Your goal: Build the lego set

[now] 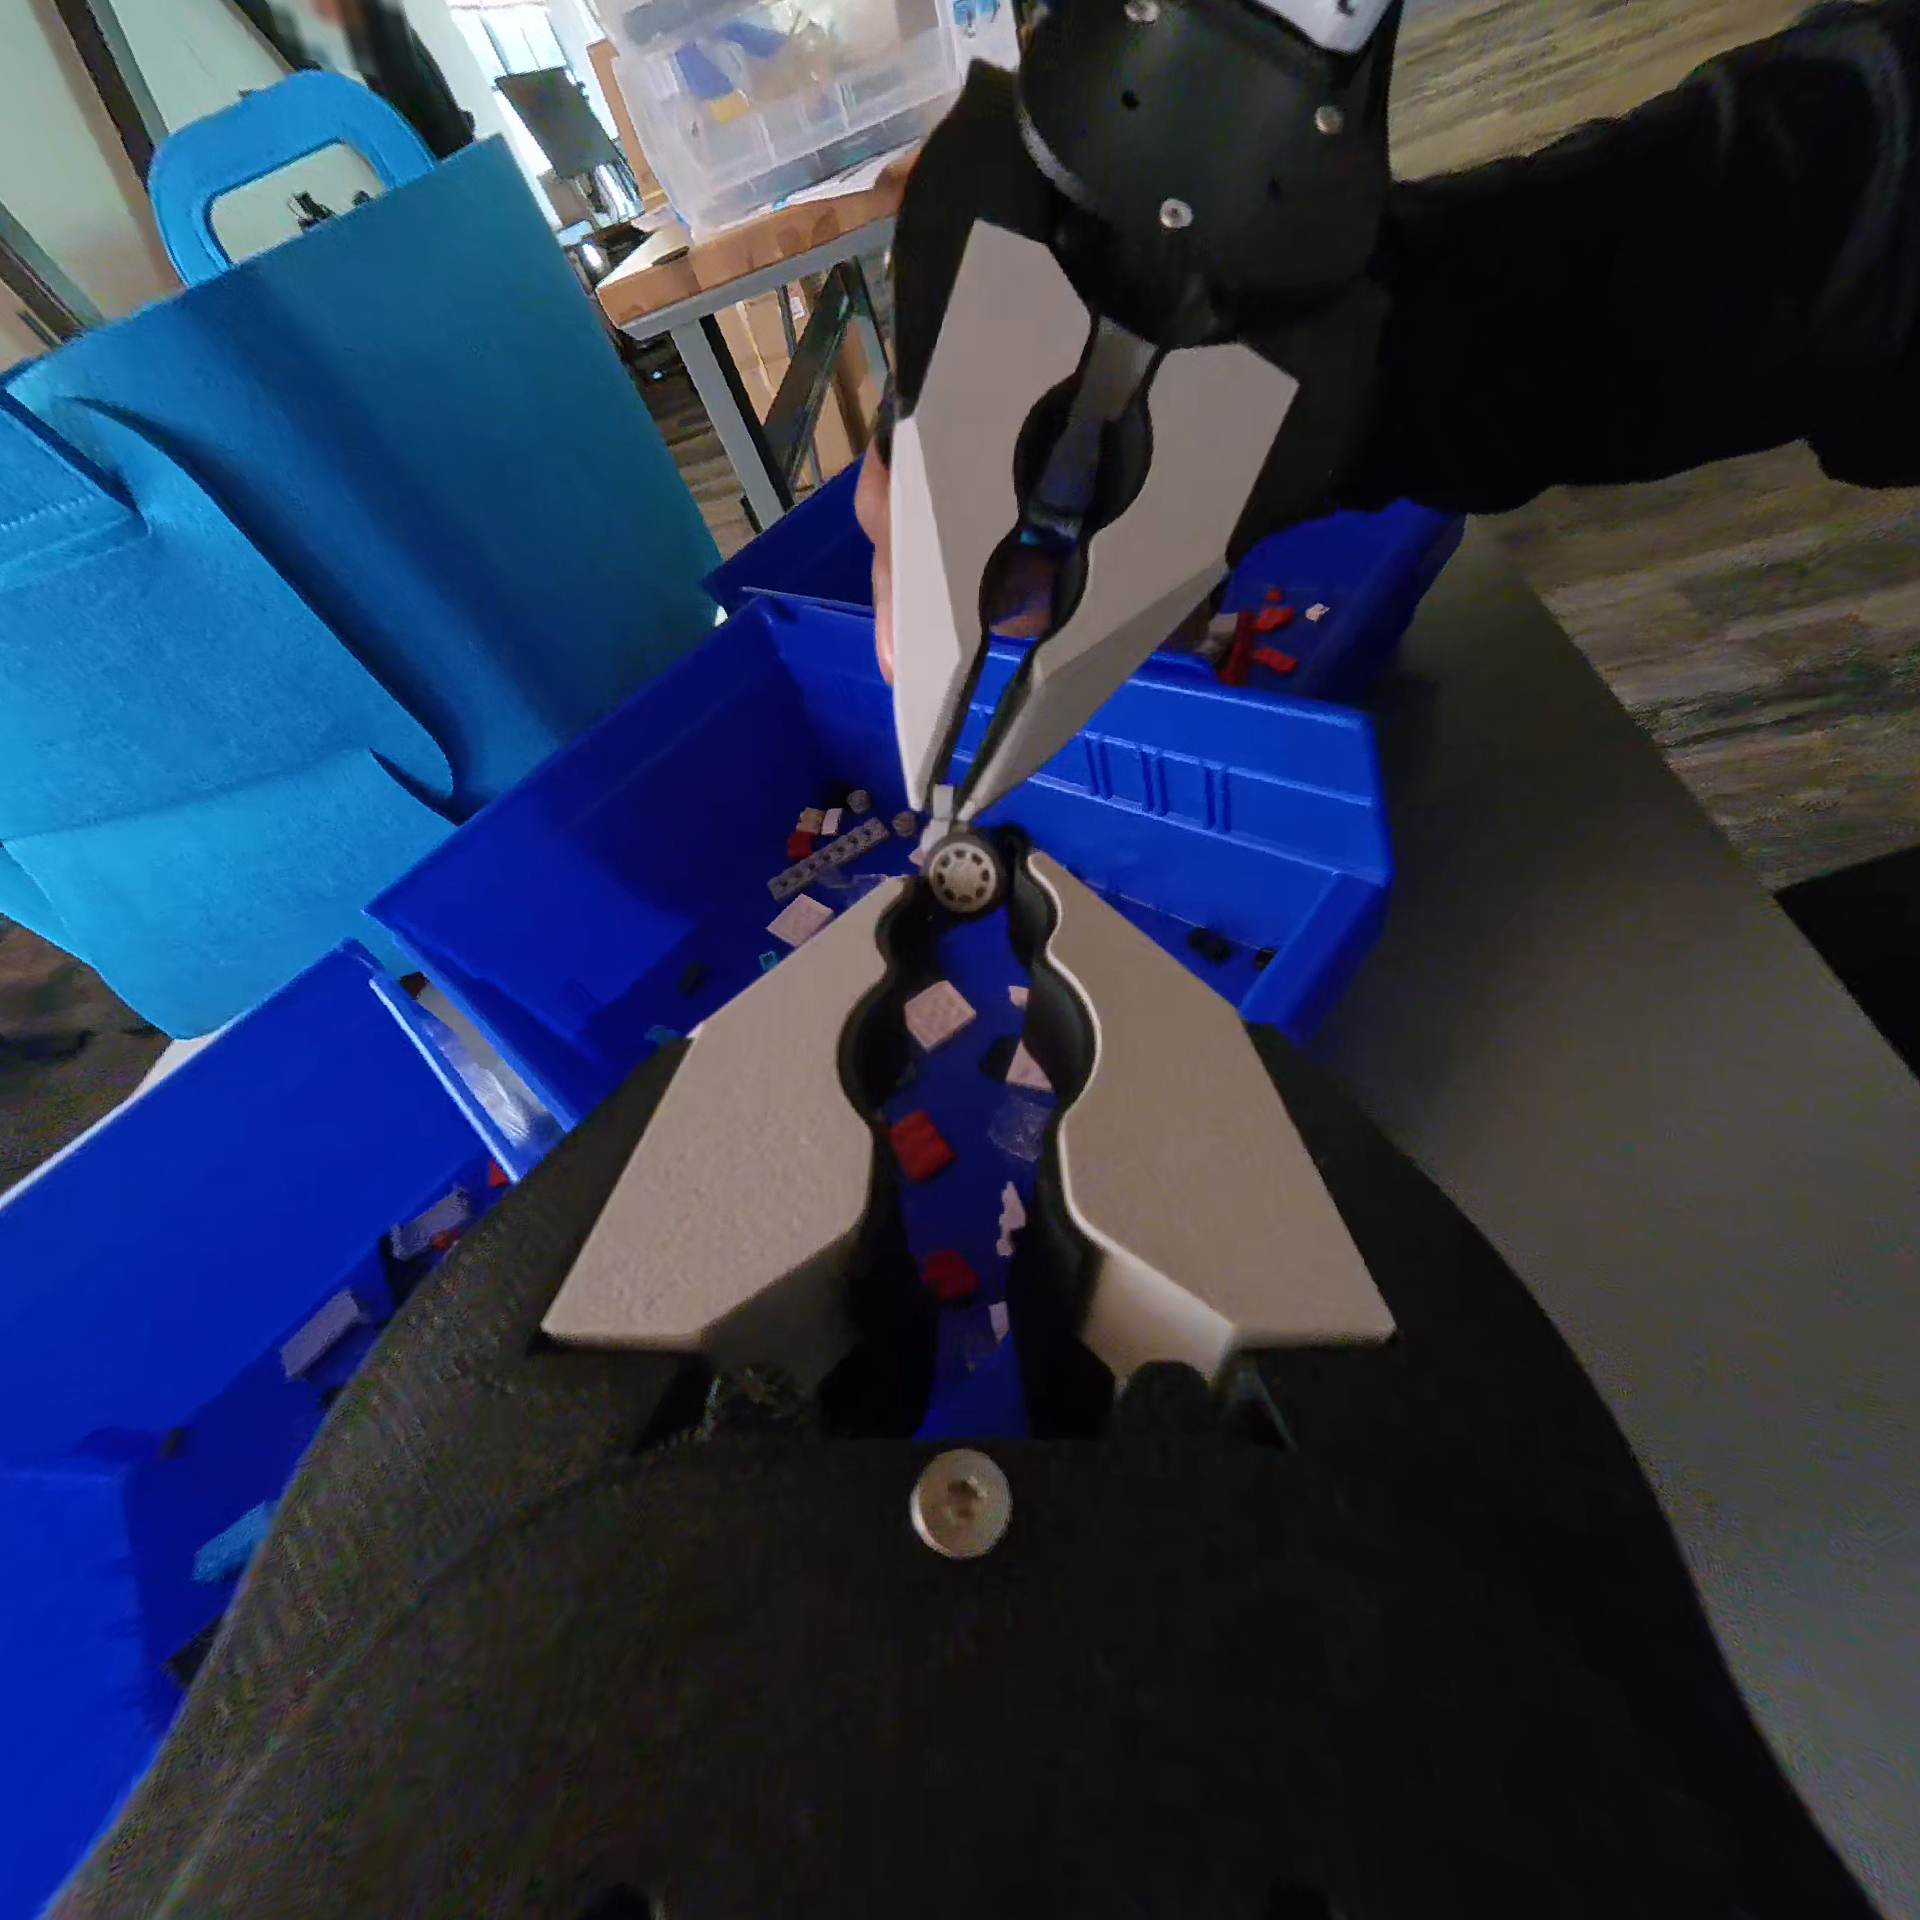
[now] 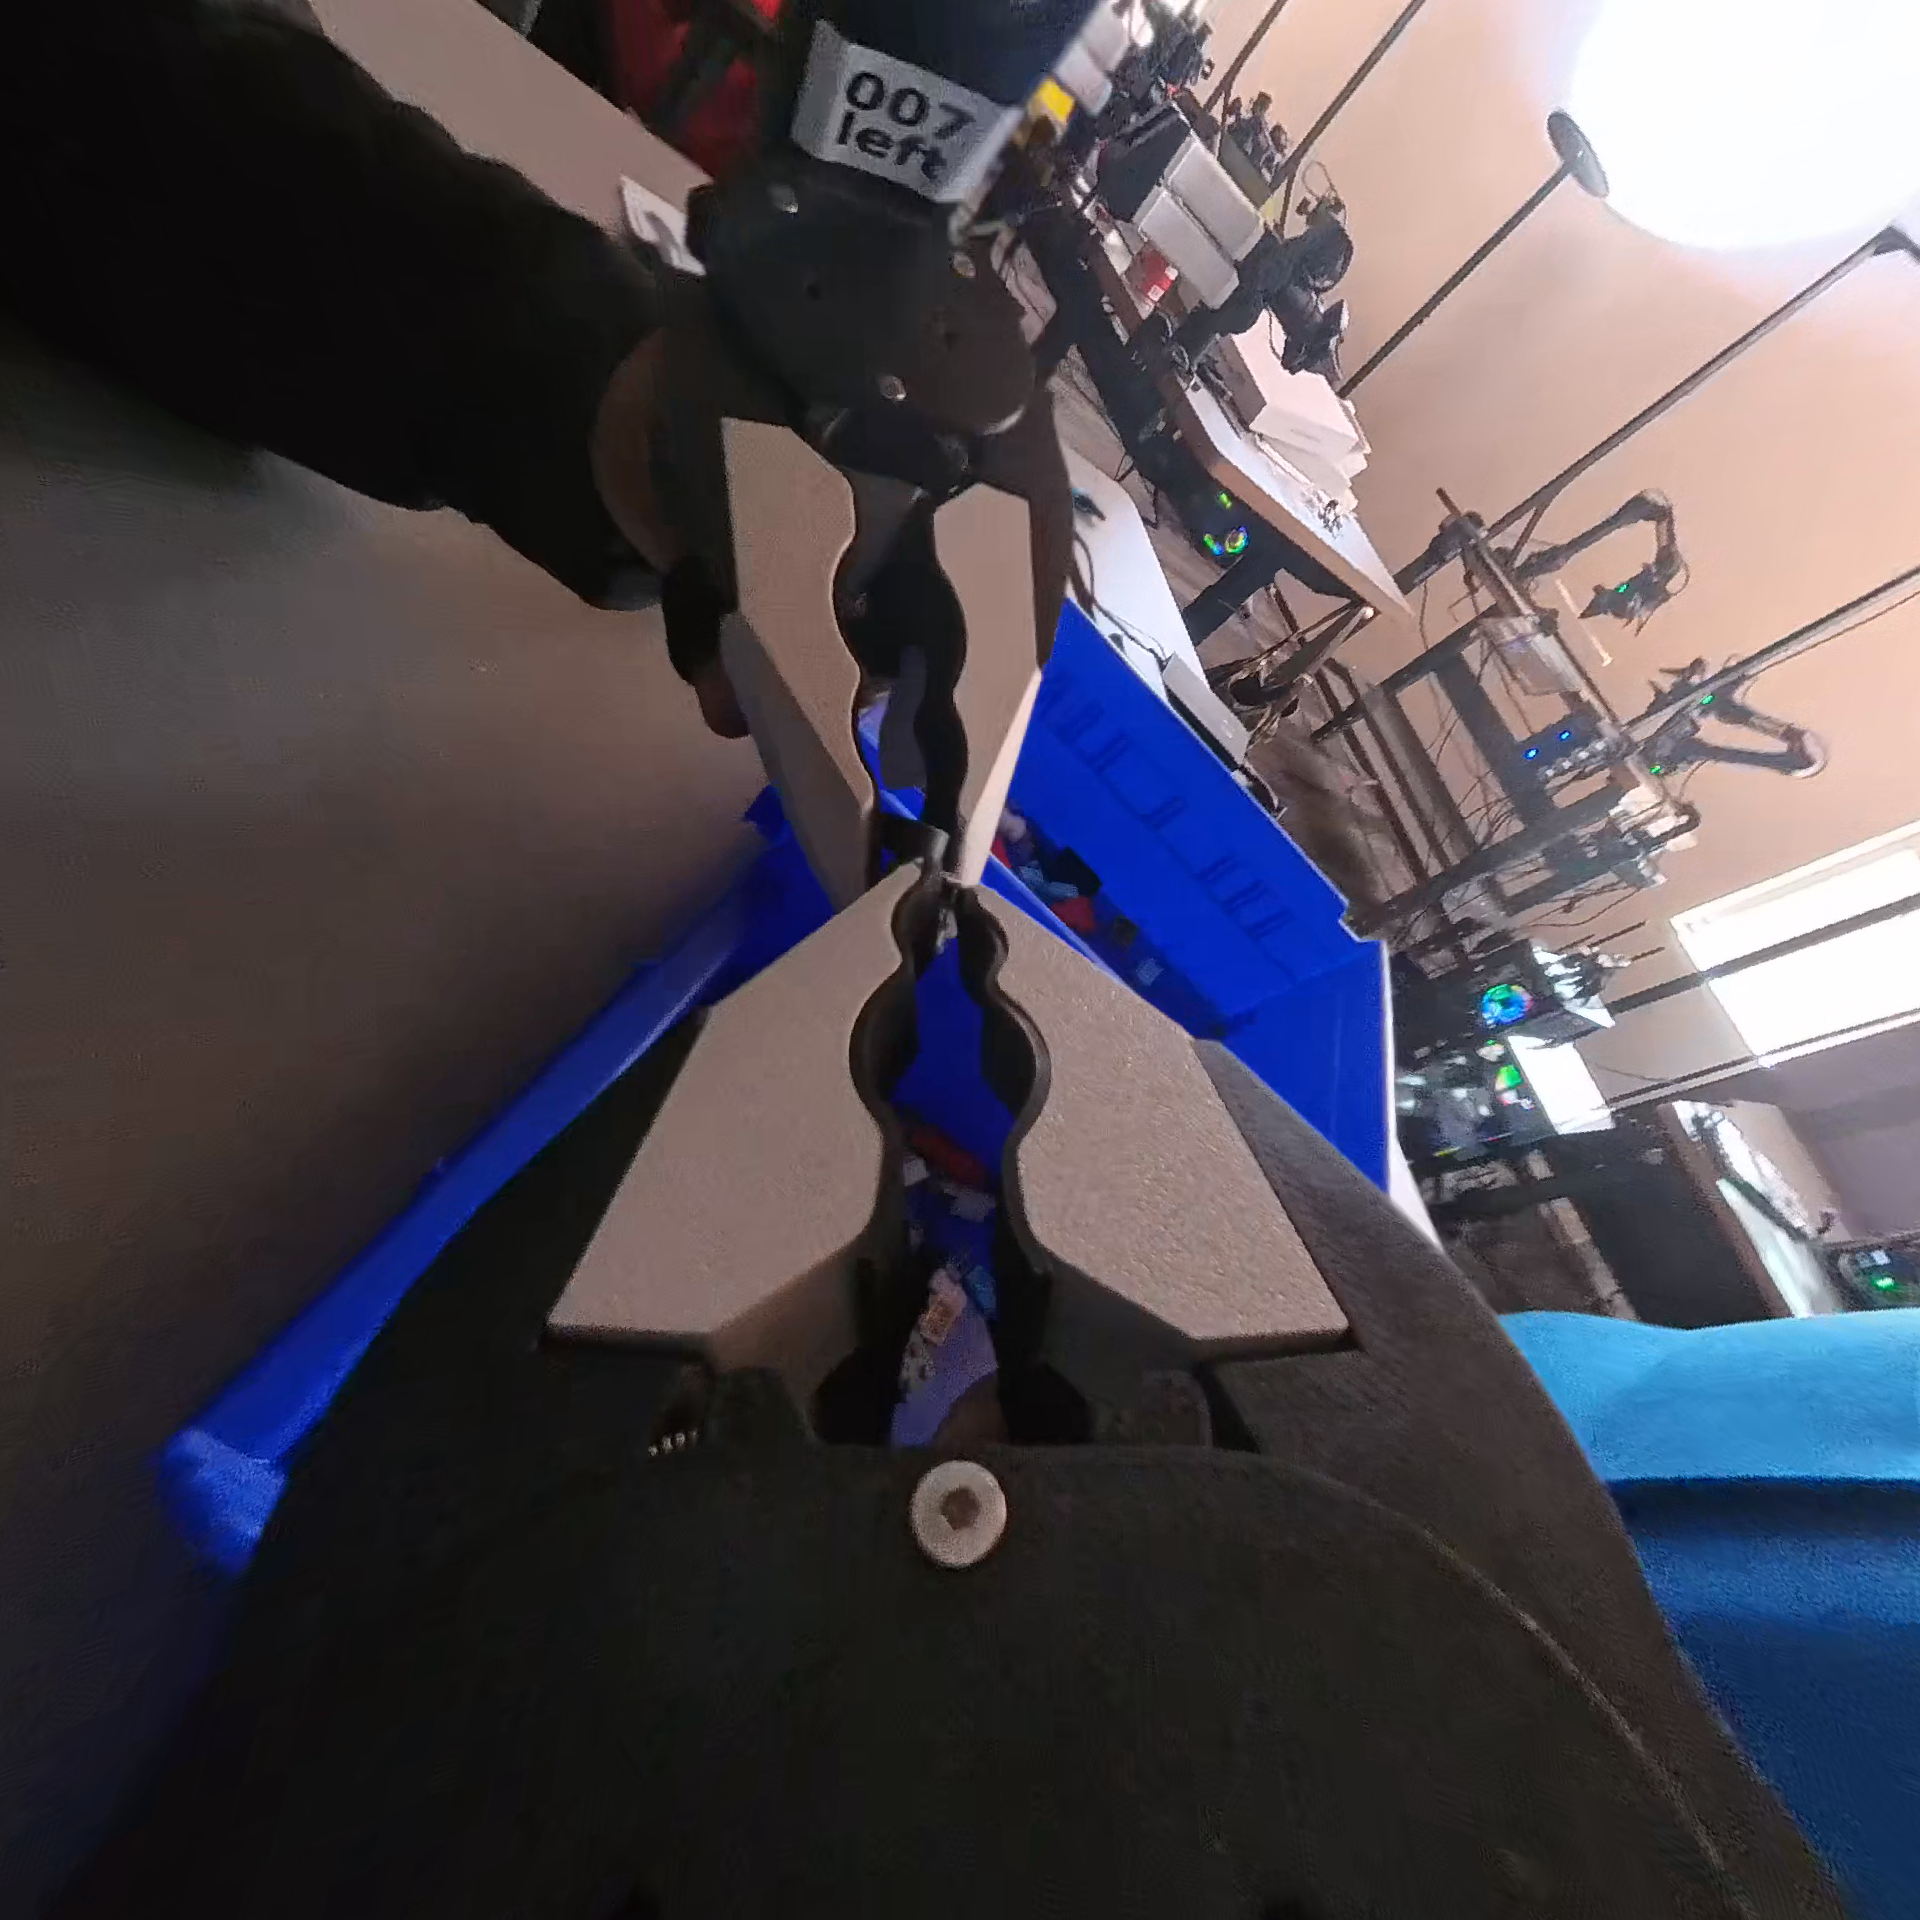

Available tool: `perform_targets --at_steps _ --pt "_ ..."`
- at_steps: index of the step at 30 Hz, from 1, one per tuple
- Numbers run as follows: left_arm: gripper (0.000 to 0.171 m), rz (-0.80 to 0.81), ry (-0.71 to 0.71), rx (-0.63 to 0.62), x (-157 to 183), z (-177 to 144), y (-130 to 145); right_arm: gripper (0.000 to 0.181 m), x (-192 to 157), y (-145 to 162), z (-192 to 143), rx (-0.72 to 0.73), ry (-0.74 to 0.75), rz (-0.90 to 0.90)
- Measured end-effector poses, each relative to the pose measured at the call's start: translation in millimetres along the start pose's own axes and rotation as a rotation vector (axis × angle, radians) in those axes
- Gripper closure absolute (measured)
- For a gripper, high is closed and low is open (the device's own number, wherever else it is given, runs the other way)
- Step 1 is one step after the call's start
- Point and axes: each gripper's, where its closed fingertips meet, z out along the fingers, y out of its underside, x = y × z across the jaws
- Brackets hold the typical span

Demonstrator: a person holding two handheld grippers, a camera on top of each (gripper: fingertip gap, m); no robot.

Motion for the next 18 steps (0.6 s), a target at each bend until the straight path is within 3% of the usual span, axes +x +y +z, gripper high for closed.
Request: perform_targets --at_steps 18 --pt "0.157 0.167 -0.204 -0.021 -16 5 9 0.175 12 18 5 -0.107 0.065 0.511"
